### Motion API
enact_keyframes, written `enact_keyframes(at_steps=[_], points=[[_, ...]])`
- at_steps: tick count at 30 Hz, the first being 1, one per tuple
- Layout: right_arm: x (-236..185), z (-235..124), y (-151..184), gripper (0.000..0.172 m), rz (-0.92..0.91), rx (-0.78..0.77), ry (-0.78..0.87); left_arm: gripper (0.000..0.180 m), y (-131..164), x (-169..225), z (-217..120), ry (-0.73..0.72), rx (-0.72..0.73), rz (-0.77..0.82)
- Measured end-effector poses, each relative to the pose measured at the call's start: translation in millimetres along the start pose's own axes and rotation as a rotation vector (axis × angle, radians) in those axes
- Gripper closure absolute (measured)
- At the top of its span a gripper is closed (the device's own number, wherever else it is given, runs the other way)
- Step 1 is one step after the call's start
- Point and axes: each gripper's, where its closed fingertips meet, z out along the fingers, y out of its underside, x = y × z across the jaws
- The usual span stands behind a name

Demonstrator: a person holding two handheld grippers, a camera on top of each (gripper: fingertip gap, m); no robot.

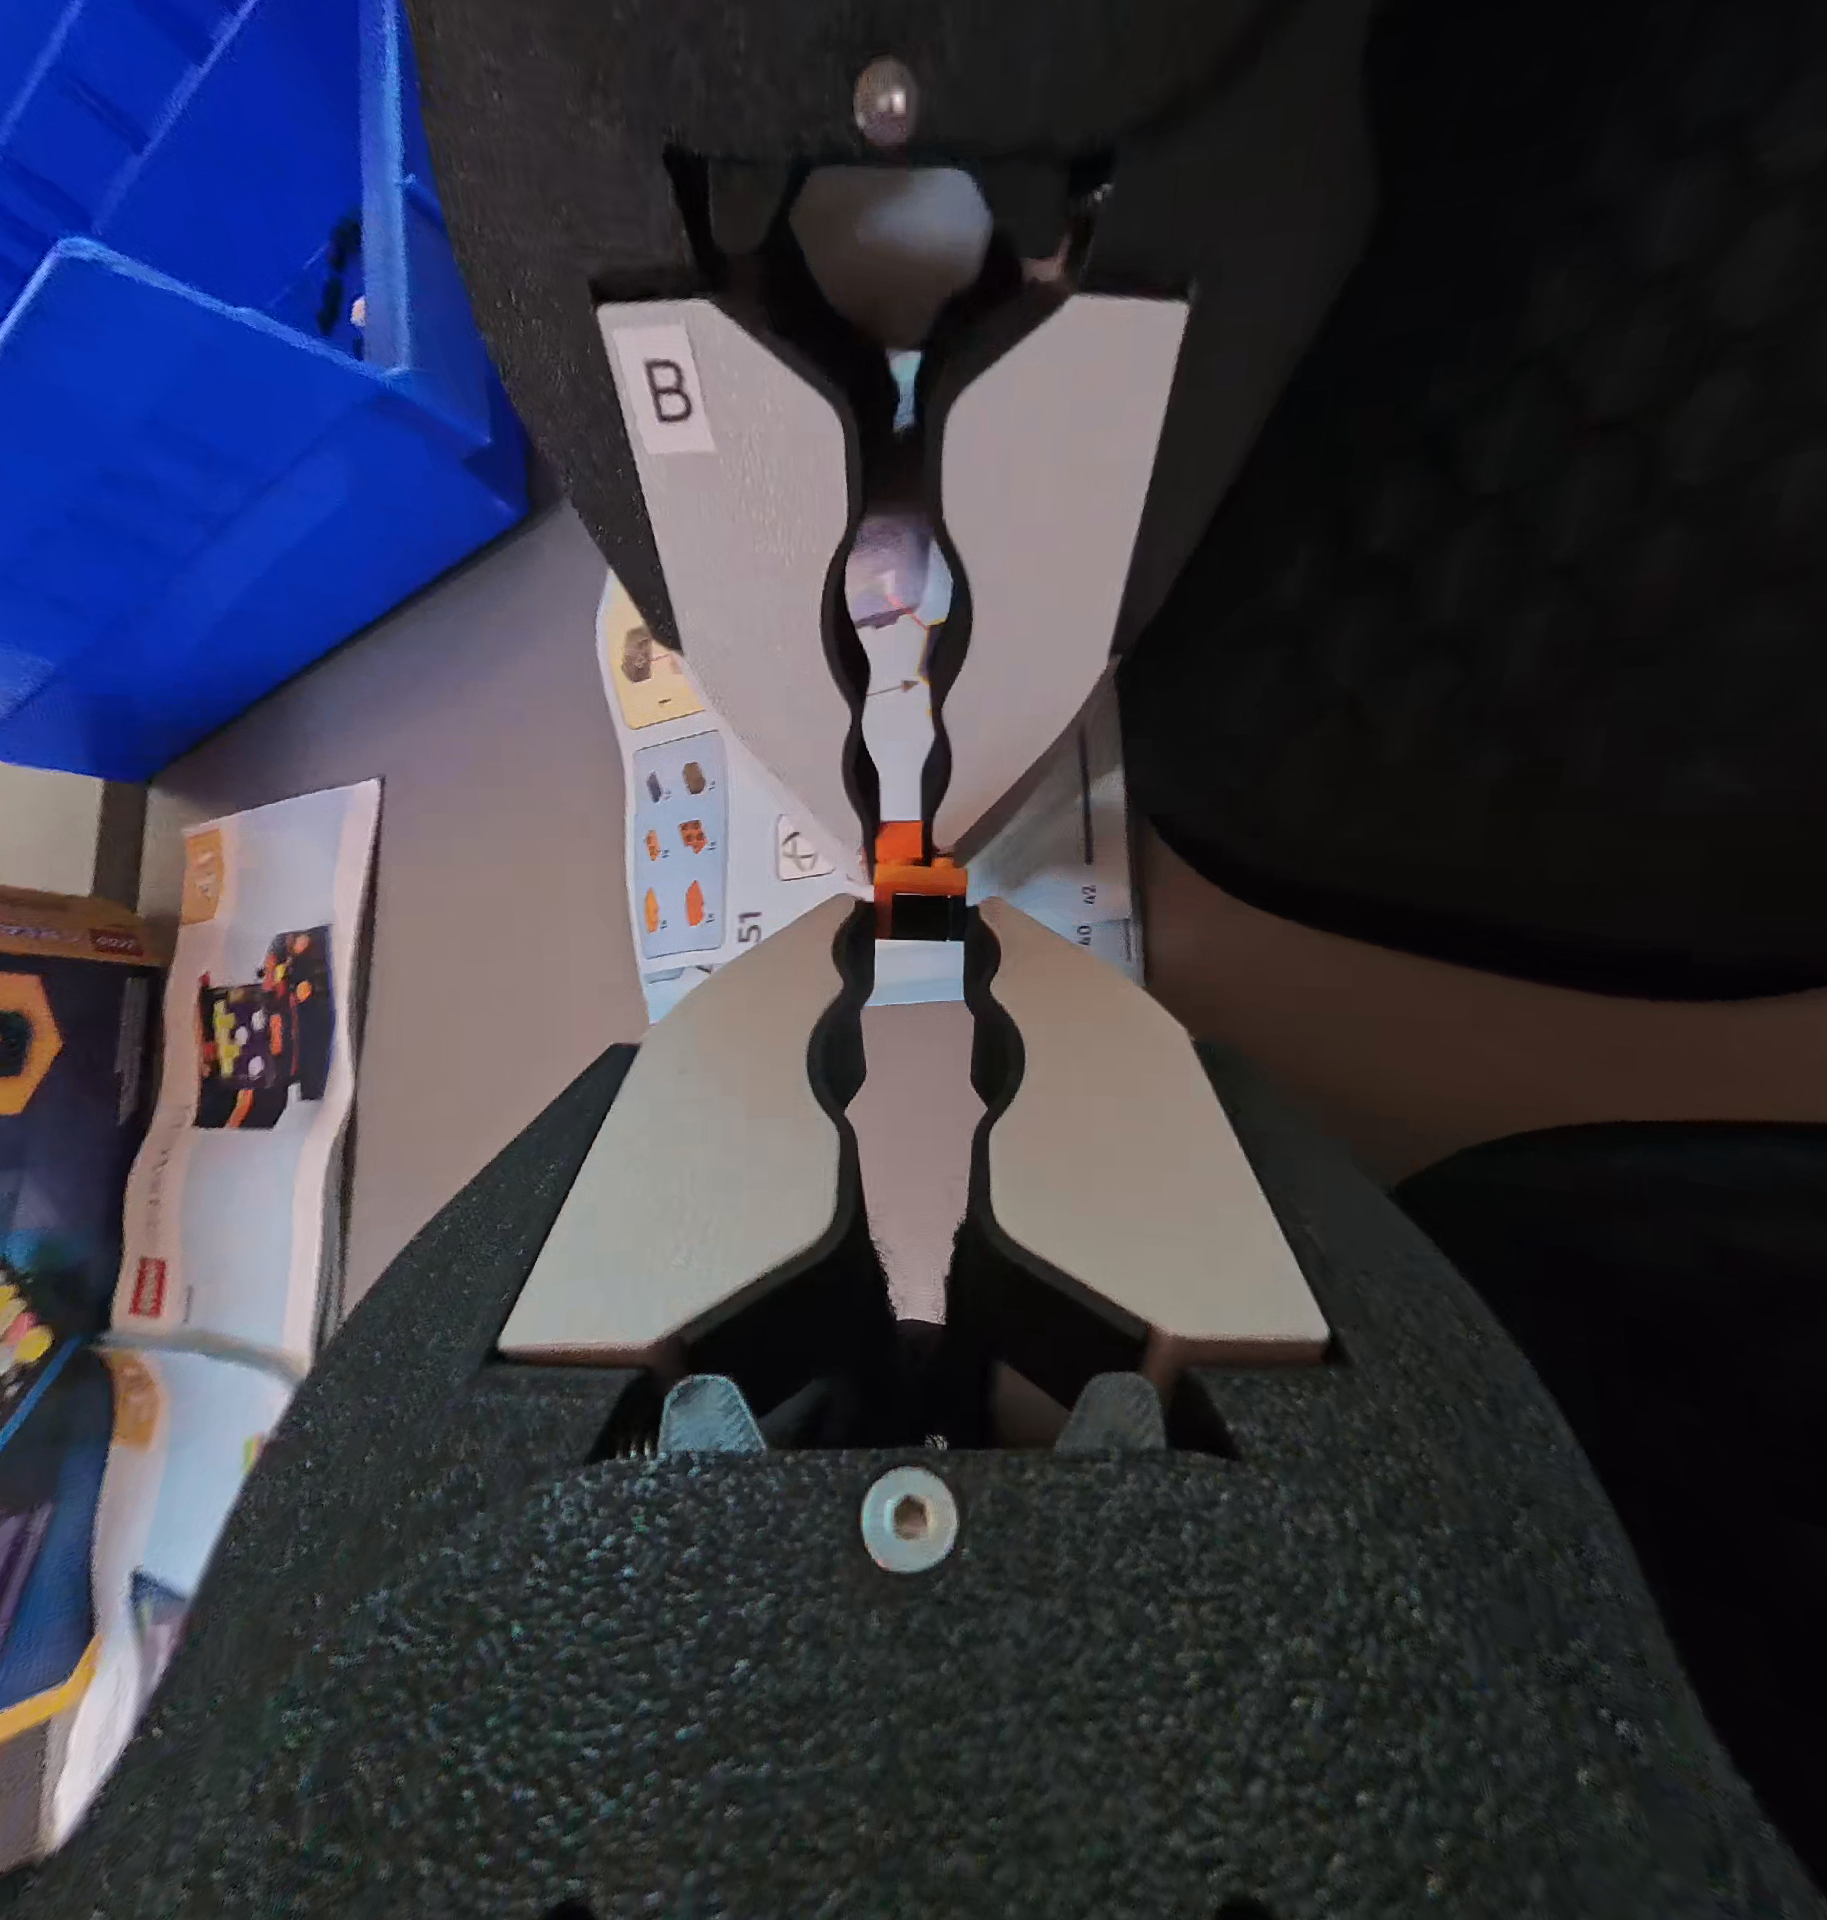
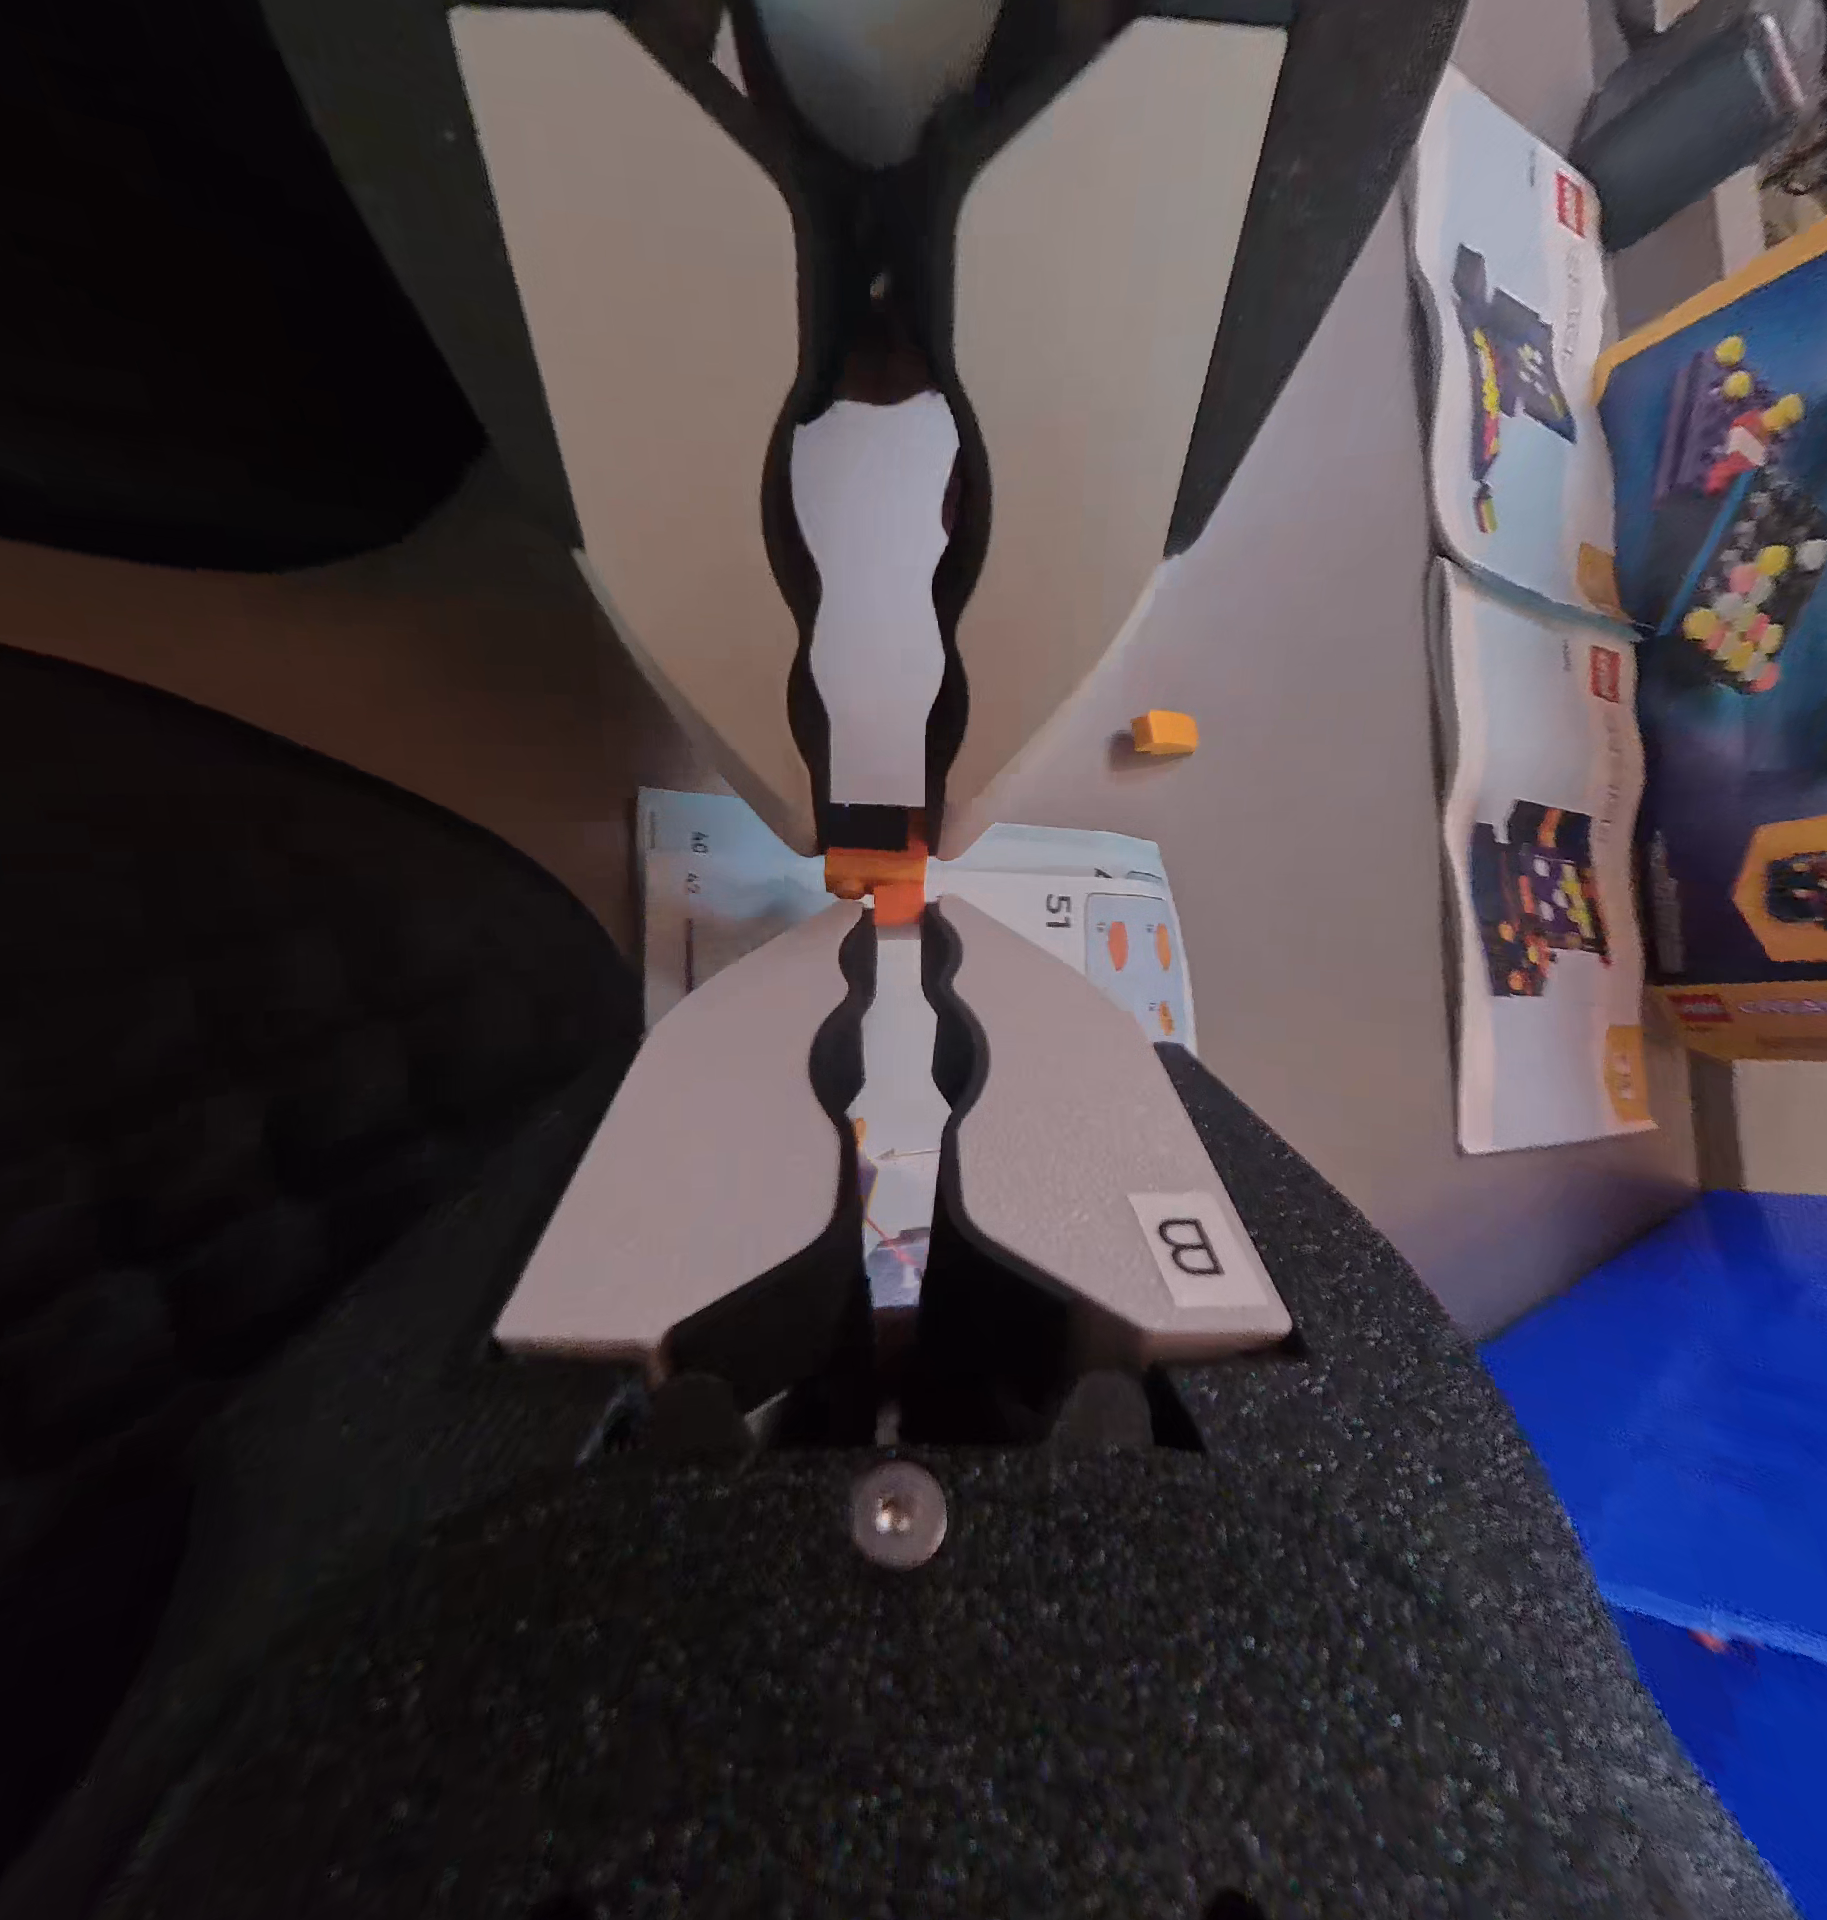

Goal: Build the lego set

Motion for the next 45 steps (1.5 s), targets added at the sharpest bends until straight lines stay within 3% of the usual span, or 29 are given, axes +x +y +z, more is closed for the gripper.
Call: enact_keyframes(at_steps=[8,16,23,35,45], points=[[16.5,-3.2,-0.7,0.164,-0.131,-0.083,0.188,0.165,0.0,-11.9,-5.7,-0.153,-0.070,0.061],[12.9,-8.2,-5.1,0.164,-0.196,0.020,0.171,0.165,-5.4,-7.1,-11.8,-0.140,0.022,0.115],[11.9,-5.2,-2.6,0.164,-0.217,-0.032,0.181,0.165,-2.1,-5.6,-10.6,-0.162,-0.014,0.160],[26.0,-15.6,-9.5,0.164,-0.105,0.097,0.213,0.165,-12.1,-18.4,-21.7,-0.200,0.126,0.054],[27.7,-19.1,-9.7,0.164,-0.134,0.109,0.234,0.164,-15.3,-17.7,-19.8,-0.242,0.127,0.151]])
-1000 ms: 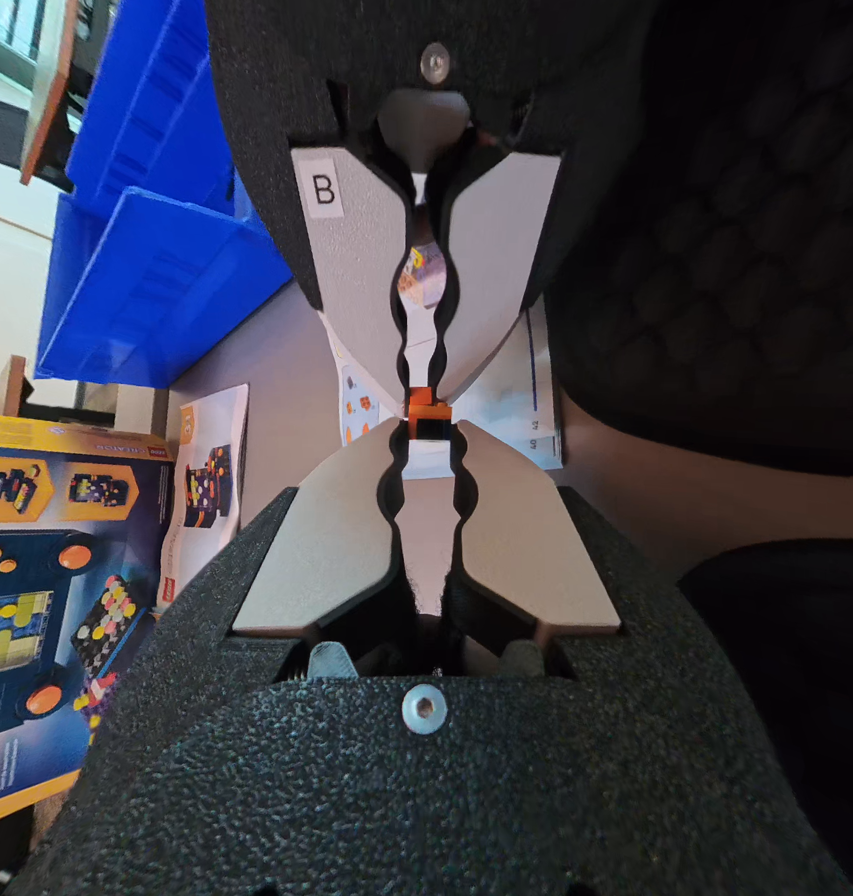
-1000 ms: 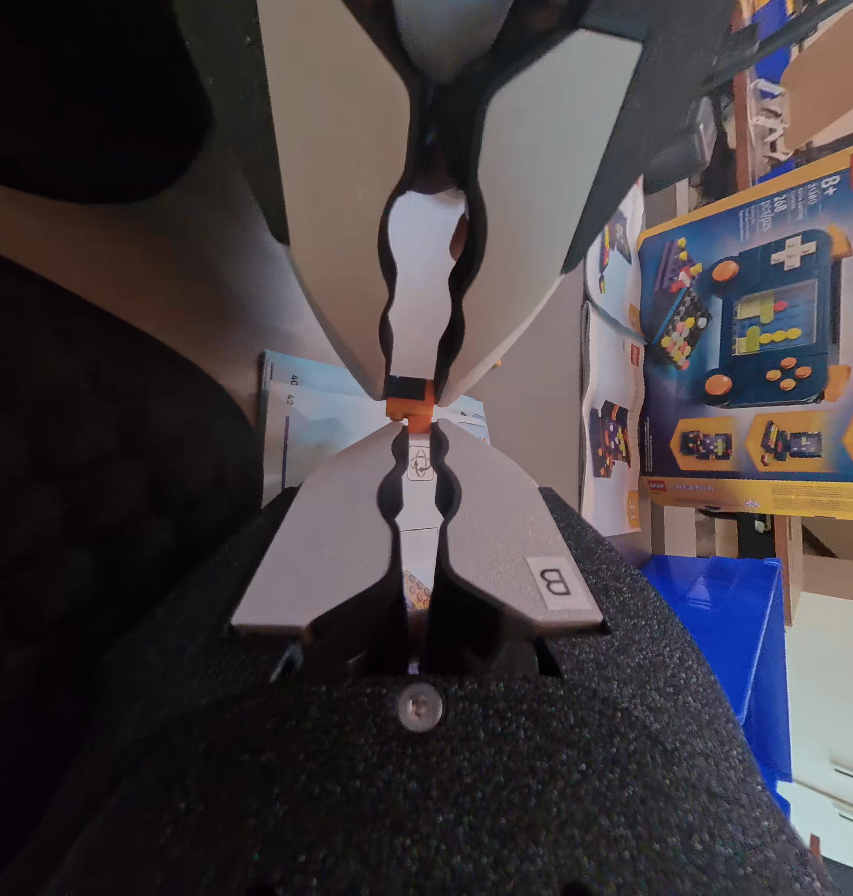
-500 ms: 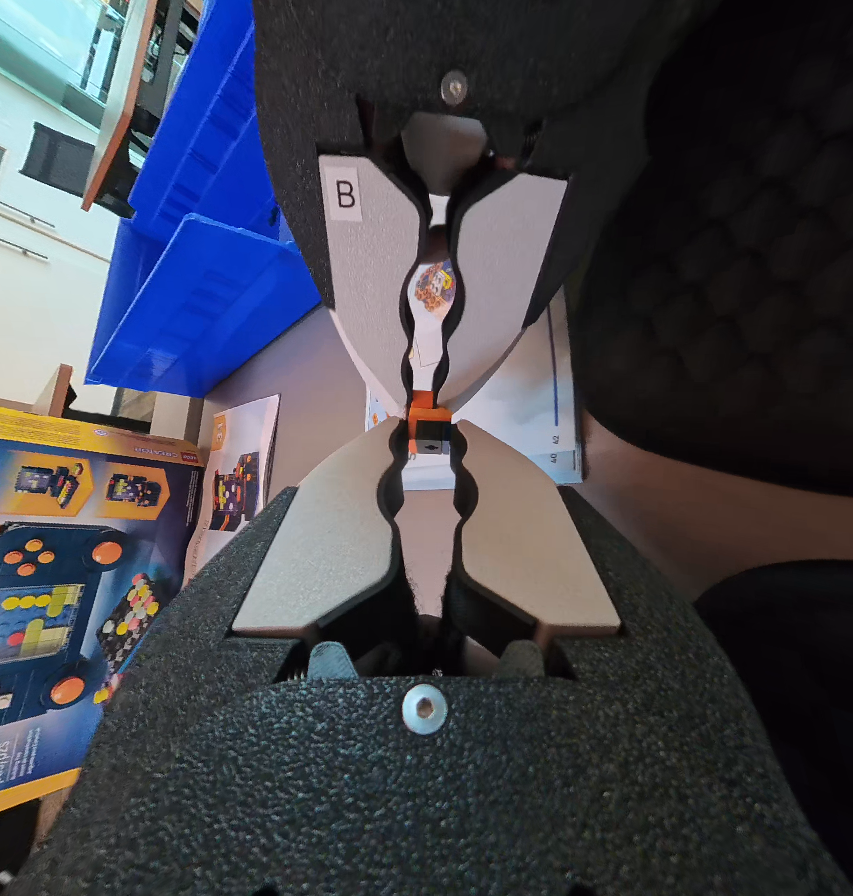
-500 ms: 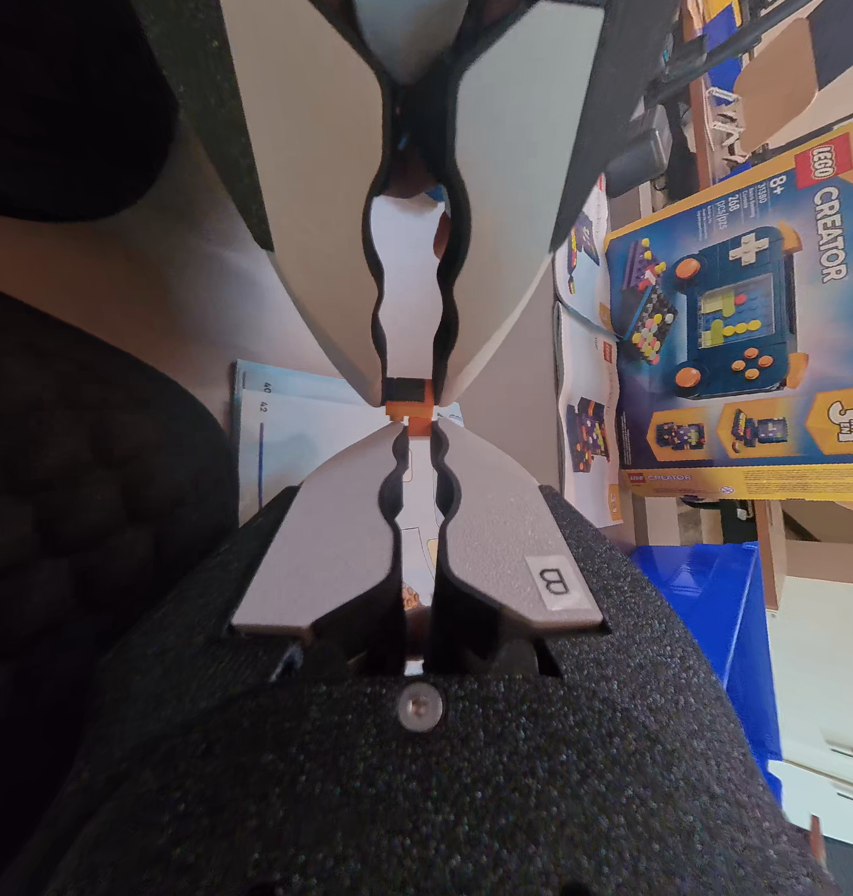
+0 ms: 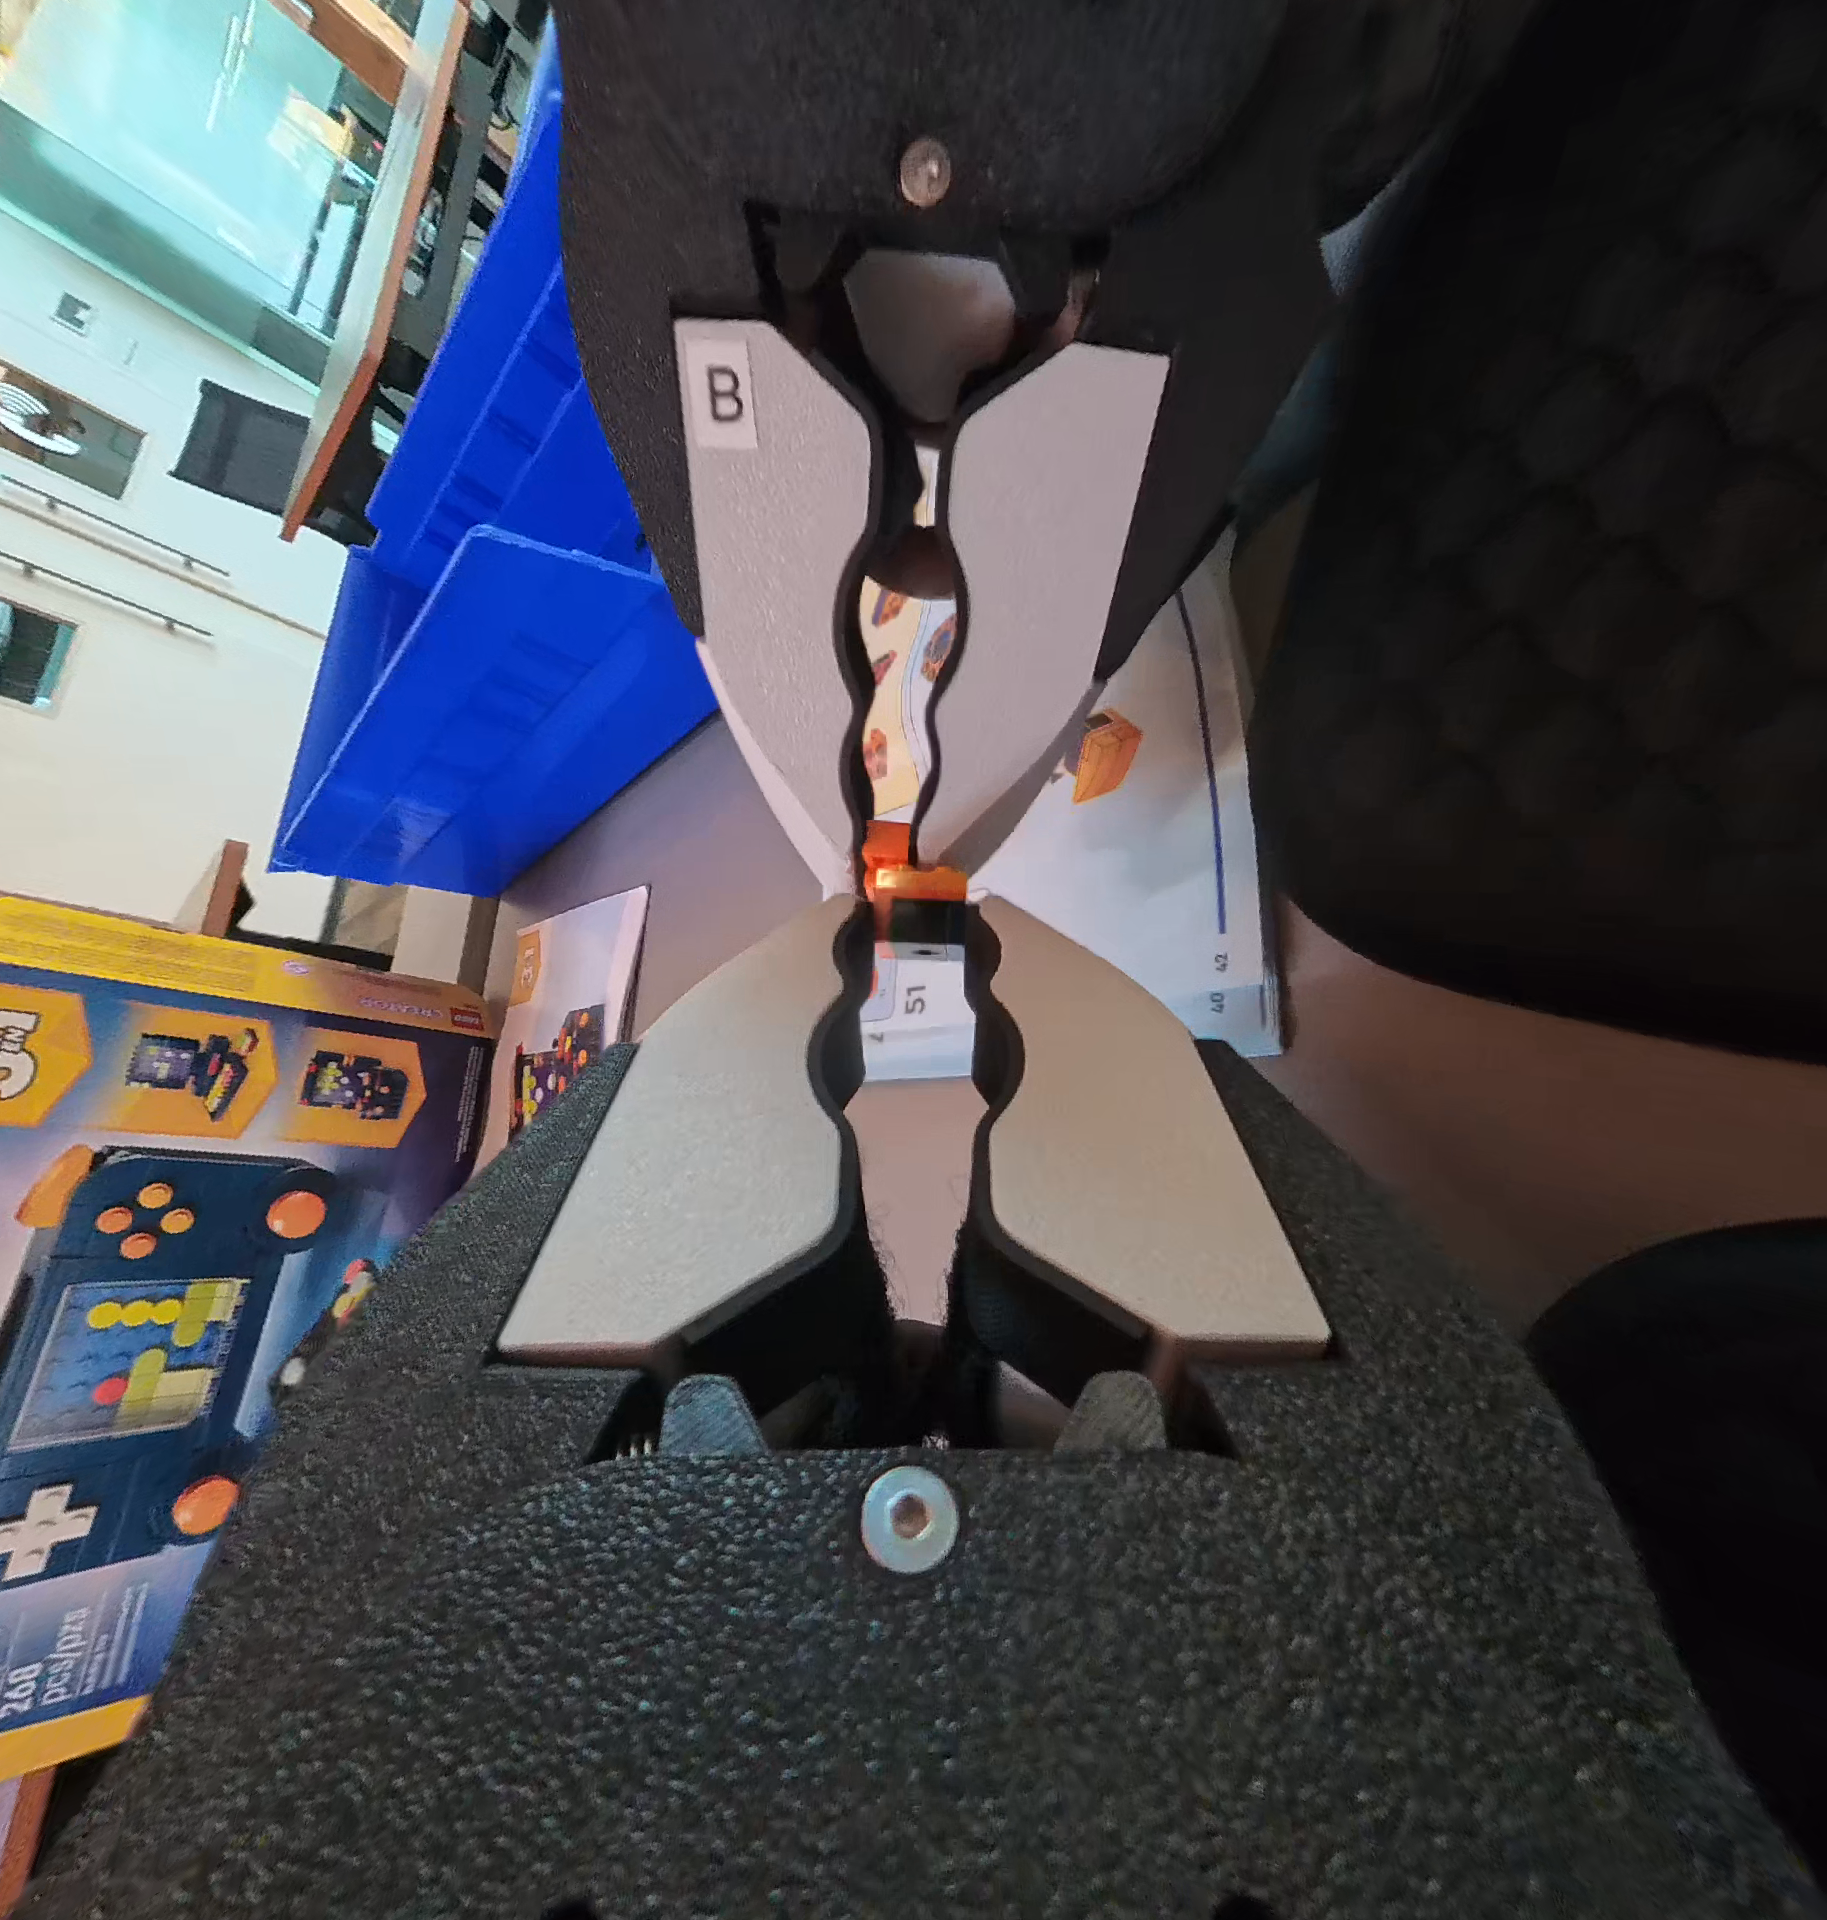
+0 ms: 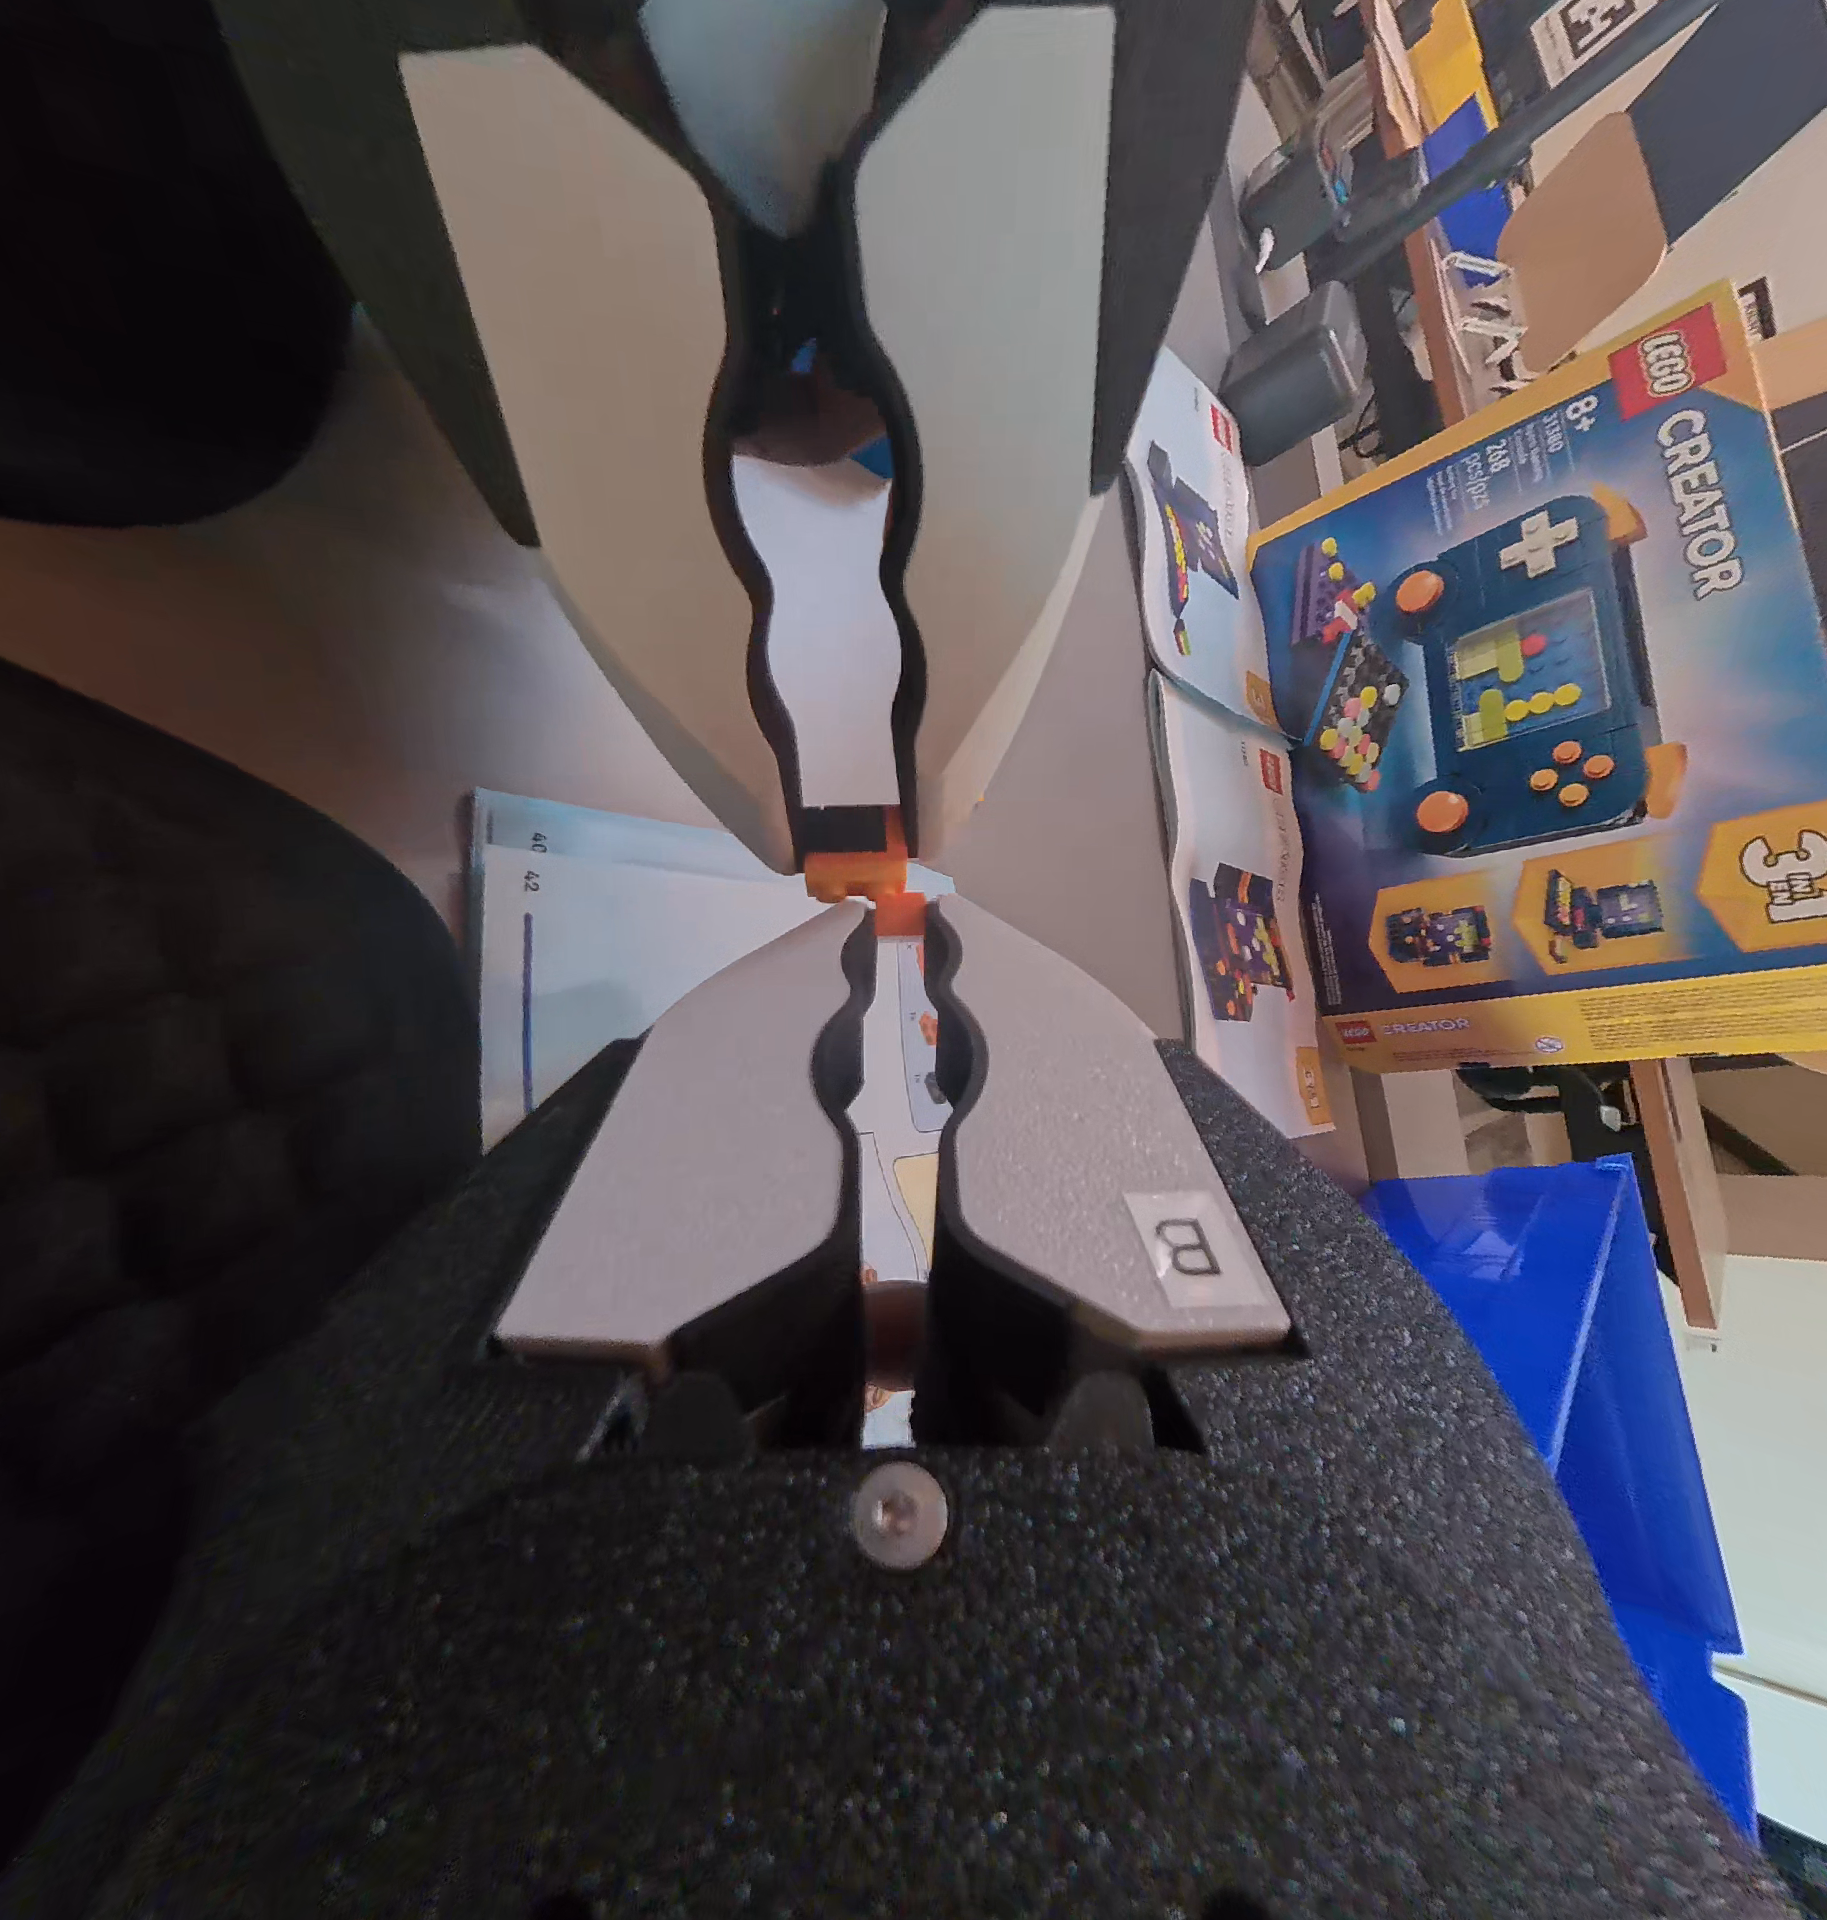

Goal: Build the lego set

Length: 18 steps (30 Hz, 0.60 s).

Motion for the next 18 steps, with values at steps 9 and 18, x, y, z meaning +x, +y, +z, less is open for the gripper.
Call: enact_keyframes(at_steps=[9,18], points=[[6.2,-3.6,-3.4,0.164,-0.101,0.019,0.072,0.165,-5.0,-3.9,2.0,-0.072,-0.005,0.104],[10.3,-3.0,-2.7,0.164,-0.199,0.000,0.146,0.165,-8.1,-9.6,5.8,-0.138,-0.003,0.162]])
